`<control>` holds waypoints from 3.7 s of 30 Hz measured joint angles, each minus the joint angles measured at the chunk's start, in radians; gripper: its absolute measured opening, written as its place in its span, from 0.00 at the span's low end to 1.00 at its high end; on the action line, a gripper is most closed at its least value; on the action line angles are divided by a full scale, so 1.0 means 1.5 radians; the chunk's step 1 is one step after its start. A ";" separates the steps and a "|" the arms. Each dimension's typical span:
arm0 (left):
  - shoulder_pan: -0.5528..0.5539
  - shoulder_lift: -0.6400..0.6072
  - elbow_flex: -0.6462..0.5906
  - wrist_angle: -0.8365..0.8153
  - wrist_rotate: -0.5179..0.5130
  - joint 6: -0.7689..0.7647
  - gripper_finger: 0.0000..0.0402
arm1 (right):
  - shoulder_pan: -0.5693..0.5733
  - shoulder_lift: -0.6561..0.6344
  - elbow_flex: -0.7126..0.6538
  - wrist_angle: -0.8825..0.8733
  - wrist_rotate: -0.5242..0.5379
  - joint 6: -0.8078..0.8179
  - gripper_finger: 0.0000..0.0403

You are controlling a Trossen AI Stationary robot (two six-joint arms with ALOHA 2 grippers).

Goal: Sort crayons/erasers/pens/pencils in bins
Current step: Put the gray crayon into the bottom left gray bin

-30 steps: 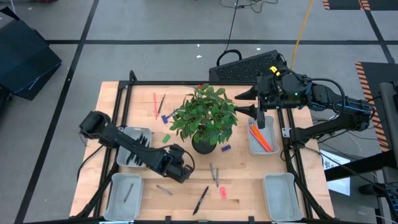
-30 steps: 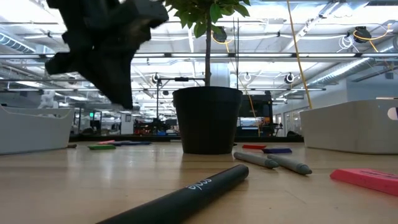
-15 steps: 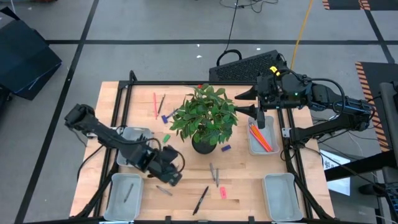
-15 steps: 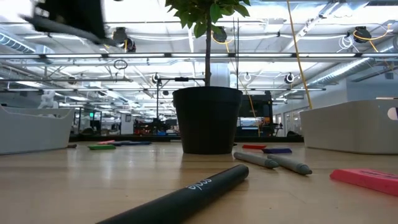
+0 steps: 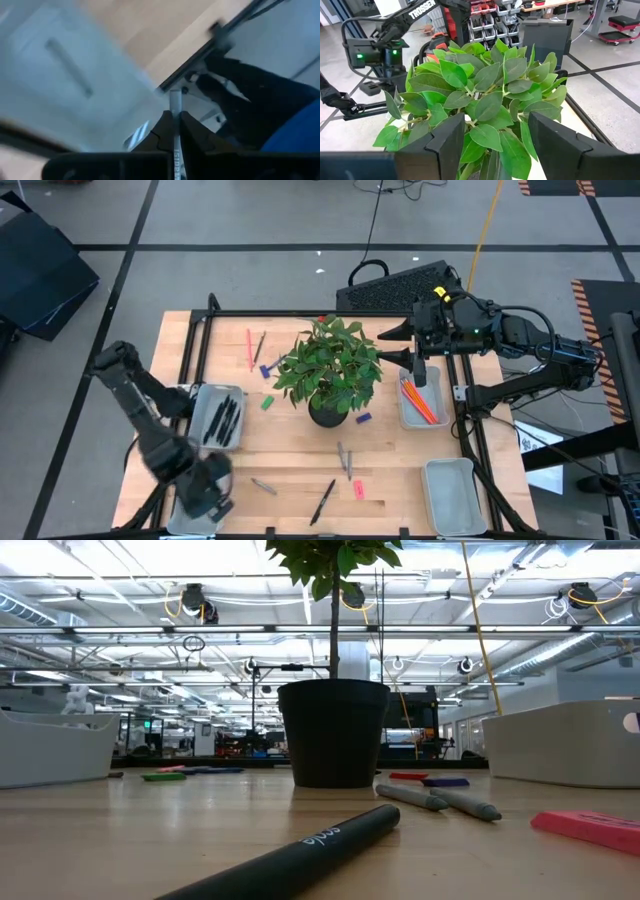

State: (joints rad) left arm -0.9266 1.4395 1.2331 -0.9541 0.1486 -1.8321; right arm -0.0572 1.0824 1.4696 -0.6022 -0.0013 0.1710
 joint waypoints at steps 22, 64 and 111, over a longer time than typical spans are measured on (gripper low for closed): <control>-0.121 0.053 0.000 -0.208 -0.165 -0.335 0.06 | 0.000 0.000 0.000 0.000 0.000 0.000 0.53; -0.091 0.235 -0.001 -0.131 -0.068 -0.267 0.24 | 0.000 0.000 0.000 0.000 0.000 0.000 0.53; 0.100 -0.122 0.002 0.176 -0.408 0.423 0.54 | 0.000 0.000 0.000 0.000 0.000 0.000 0.53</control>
State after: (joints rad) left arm -0.7761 1.2564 1.2358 -0.6903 -0.4633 -1.1981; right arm -0.0574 1.0824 1.4696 -0.6022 -0.0013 0.1711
